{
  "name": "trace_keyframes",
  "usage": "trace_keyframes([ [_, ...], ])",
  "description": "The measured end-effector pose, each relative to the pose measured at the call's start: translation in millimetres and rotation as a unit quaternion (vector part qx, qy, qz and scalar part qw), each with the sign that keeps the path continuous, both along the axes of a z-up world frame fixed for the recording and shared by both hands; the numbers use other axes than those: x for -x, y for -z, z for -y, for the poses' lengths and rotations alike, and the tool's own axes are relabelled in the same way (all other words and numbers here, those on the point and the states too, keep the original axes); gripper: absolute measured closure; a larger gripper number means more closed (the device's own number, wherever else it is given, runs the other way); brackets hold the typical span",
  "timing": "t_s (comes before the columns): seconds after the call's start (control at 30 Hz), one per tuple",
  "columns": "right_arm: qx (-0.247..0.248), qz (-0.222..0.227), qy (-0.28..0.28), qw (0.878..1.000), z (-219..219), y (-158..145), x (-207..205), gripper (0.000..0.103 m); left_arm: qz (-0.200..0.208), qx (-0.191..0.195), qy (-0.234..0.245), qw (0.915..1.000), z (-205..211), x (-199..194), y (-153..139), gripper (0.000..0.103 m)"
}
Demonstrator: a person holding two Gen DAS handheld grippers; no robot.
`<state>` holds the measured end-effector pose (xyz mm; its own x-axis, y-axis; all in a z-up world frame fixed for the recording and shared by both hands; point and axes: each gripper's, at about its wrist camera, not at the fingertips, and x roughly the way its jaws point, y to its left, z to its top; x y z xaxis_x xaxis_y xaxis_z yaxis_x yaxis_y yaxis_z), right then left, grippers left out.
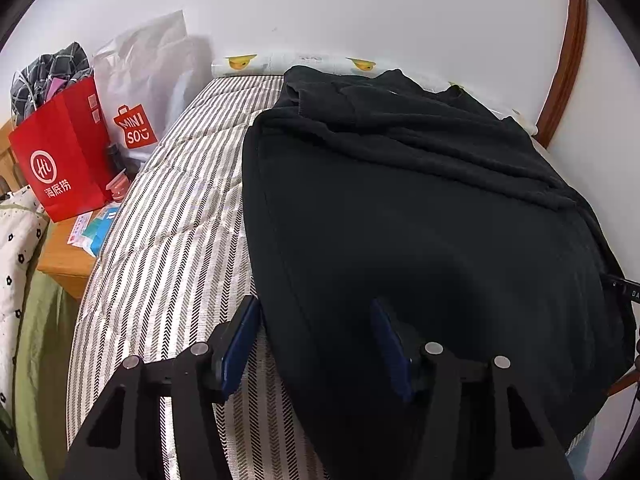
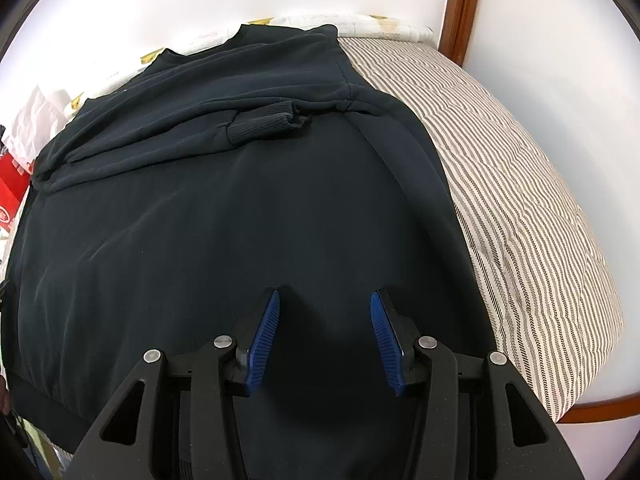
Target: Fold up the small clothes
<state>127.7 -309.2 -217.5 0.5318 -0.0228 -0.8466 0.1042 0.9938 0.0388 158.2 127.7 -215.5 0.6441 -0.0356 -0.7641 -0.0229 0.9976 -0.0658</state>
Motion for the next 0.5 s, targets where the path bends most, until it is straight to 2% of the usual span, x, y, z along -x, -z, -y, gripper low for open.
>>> trace_keyframes([
  [0.5, -0.008, 0.01, -0.001, 1.0, -0.3, -1.9, -1.4, 0.056, 0.007, -0.013, 0.007, 0.9999, 4.5, 0.6, 0.8, 0.044],
])
